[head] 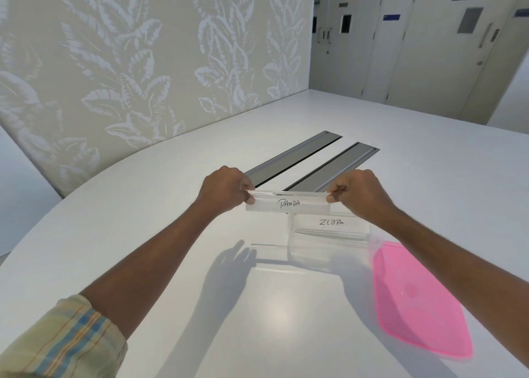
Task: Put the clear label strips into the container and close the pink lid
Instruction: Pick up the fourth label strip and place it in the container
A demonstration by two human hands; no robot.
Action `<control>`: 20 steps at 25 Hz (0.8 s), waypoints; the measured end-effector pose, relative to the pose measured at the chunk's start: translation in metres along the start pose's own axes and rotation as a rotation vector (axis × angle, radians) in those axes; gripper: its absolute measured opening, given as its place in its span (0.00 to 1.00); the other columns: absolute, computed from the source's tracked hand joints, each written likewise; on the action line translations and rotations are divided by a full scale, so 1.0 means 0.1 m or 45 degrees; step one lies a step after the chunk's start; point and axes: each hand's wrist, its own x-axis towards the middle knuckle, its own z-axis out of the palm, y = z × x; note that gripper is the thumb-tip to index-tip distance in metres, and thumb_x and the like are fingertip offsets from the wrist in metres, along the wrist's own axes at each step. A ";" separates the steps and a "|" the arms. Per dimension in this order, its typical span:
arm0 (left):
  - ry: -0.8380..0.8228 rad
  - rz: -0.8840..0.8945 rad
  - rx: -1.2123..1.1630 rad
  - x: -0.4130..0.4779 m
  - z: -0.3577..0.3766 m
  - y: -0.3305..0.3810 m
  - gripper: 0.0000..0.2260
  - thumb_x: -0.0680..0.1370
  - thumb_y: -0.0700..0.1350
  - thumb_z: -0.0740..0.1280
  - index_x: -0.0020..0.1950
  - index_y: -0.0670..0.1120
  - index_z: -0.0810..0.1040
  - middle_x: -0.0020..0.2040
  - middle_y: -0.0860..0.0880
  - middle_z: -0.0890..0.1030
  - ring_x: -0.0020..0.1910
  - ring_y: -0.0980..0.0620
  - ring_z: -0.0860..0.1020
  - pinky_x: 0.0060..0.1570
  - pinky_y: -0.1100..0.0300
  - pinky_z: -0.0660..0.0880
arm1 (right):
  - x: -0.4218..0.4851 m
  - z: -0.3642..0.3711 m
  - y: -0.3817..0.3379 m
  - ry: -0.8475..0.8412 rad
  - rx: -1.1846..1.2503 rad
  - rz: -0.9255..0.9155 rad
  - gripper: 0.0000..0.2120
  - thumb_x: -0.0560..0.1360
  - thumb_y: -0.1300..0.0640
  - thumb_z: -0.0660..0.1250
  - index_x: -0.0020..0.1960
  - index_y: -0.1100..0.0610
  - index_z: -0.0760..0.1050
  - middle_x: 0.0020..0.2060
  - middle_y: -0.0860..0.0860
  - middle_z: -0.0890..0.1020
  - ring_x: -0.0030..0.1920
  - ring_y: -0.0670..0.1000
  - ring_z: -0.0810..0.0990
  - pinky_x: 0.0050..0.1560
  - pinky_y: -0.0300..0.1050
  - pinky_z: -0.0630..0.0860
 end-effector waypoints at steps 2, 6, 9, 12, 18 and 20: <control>-0.004 0.035 -0.018 0.08 0.07 0.21 0.12 0.71 0.48 0.80 0.54 0.56 0.89 0.48 0.54 0.87 0.49 0.47 0.83 0.45 0.56 0.77 | -0.03 -0.14 0.17 0.040 -0.004 0.030 0.07 0.72 0.66 0.76 0.43 0.55 0.88 0.31 0.39 0.83 0.39 0.38 0.81 0.46 0.46 0.81; -0.029 0.072 -0.046 0.22 0.22 0.61 0.12 0.71 0.48 0.80 0.54 0.55 0.89 0.47 0.54 0.87 0.46 0.48 0.83 0.42 0.58 0.73 | -0.09 -0.37 0.52 0.056 -0.004 0.113 0.06 0.72 0.64 0.77 0.43 0.53 0.88 0.33 0.40 0.85 0.41 0.37 0.81 0.46 0.46 0.81; -0.052 0.115 -0.065 0.30 0.35 0.82 0.12 0.71 0.47 0.80 0.54 0.54 0.89 0.50 0.54 0.87 0.50 0.49 0.83 0.47 0.57 0.77 | -0.11 -0.43 0.77 0.048 -0.011 0.182 0.05 0.70 0.61 0.80 0.42 0.51 0.88 0.36 0.42 0.86 0.42 0.45 0.85 0.47 0.50 0.83; -0.079 0.120 -0.058 0.38 0.52 0.93 0.13 0.71 0.49 0.80 0.56 0.54 0.89 0.50 0.55 0.88 0.51 0.50 0.84 0.47 0.57 0.76 | -0.10 -0.40 0.97 0.033 -0.011 0.258 0.05 0.69 0.57 0.81 0.42 0.48 0.88 0.41 0.44 0.86 0.46 0.50 0.85 0.50 0.53 0.83; -0.101 0.127 -0.056 0.49 0.86 0.96 0.14 0.71 0.51 0.81 0.55 0.53 0.87 0.57 0.55 0.85 0.57 0.51 0.82 0.56 0.51 0.79 | -0.03 -0.21 1.22 -0.009 -0.028 0.342 0.06 0.69 0.56 0.82 0.42 0.47 0.88 0.45 0.45 0.85 0.50 0.52 0.83 0.53 0.53 0.81; -0.106 0.152 -0.035 0.51 0.96 0.94 0.14 0.71 0.51 0.81 0.55 0.52 0.87 0.59 0.55 0.84 0.61 0.50 0.81 0.58 0.51 0.78 | 0.00 -0.13 1.26 -0.023 -0.033 0.355 0.06 0.68 0.56 0.82 0.42 0.48 0.88 0.45 0.45 0.85 0.49 0.53 0.83 0.52 0.52 0.81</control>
